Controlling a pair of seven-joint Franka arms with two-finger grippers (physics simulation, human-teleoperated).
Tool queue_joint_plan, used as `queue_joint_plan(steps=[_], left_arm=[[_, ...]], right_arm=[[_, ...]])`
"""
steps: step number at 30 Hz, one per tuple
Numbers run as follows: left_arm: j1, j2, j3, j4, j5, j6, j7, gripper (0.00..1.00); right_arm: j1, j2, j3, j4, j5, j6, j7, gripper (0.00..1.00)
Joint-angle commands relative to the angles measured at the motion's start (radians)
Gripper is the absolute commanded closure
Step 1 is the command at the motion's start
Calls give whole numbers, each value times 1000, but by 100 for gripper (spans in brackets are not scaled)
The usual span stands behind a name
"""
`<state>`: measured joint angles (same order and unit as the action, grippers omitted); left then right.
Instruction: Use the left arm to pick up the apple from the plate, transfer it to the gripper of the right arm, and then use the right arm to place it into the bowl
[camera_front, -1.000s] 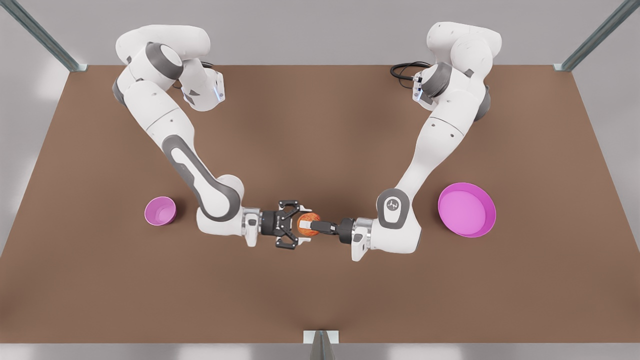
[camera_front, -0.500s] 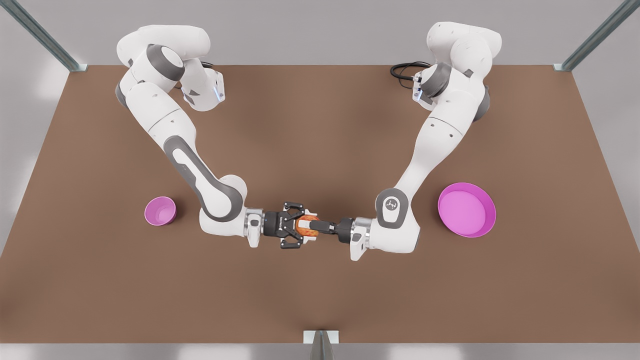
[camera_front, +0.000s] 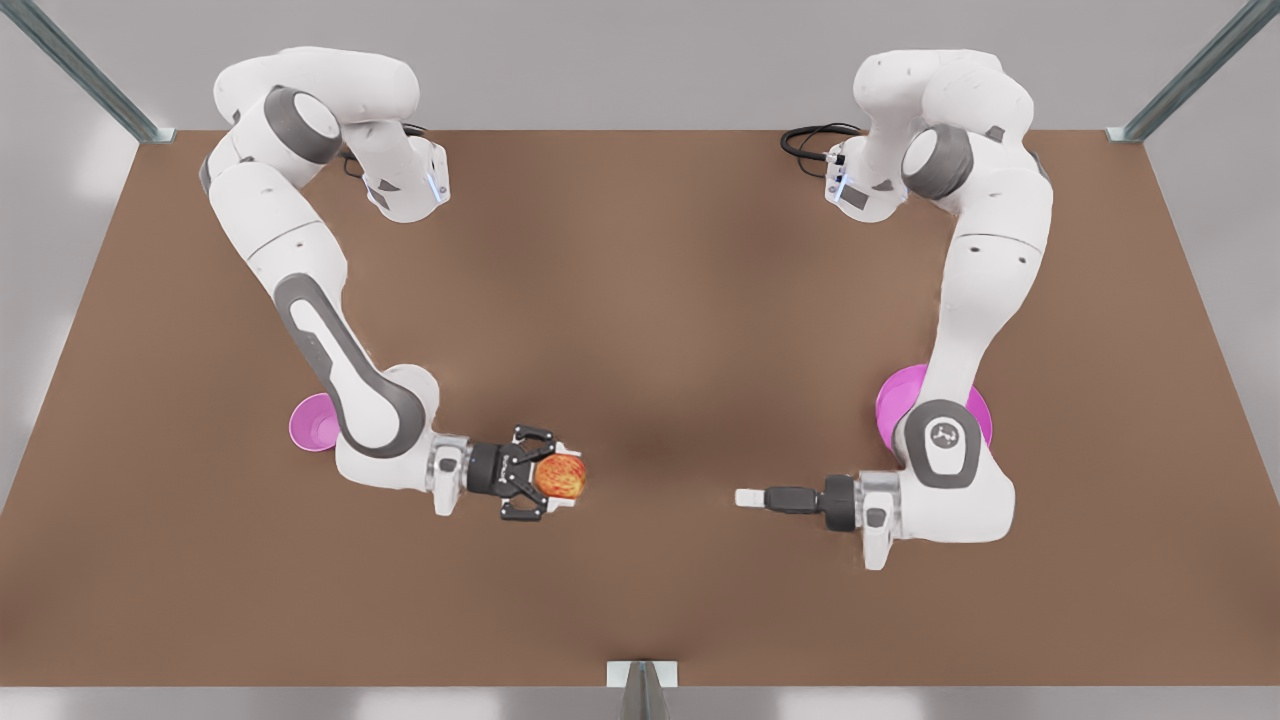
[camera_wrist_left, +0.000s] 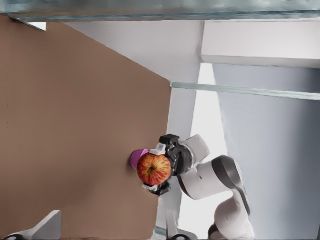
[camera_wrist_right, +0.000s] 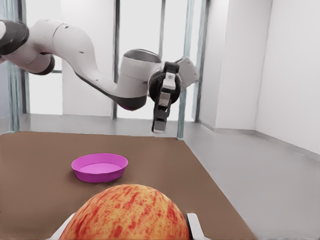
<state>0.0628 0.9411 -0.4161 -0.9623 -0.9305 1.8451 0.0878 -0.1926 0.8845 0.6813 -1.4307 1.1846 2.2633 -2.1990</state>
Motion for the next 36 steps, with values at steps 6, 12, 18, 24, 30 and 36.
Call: queue_joint_plan(steps=[6,12,18,24,30,36], left_arm=[[-101,-651,294,-539,946,-217,-304,0],[-155,-723,349,-567,932,-336,-307,0],[-162,-709,347,-553,927,-322,-312,0],[-164,-709,344,-553,929,-357,-312,0],[-162,-700,344,-555,929,-356,-313,0],[-162,-694,344,-556,929,-353,-312,0]], right_arm=[[-206,-139,-5,9,-1183,-439,458,32],[-245,-217,-55,-48,-1616,-426,371,31],[-156,-389,-304,-322,-1521,-108,219,31],[-137,-504,-390,-573,-1487,119,191,31],[-140,-527,-421,-711,-1484,225,191,30],[-142,-516,-447,-709,-1485,246,171,30]])
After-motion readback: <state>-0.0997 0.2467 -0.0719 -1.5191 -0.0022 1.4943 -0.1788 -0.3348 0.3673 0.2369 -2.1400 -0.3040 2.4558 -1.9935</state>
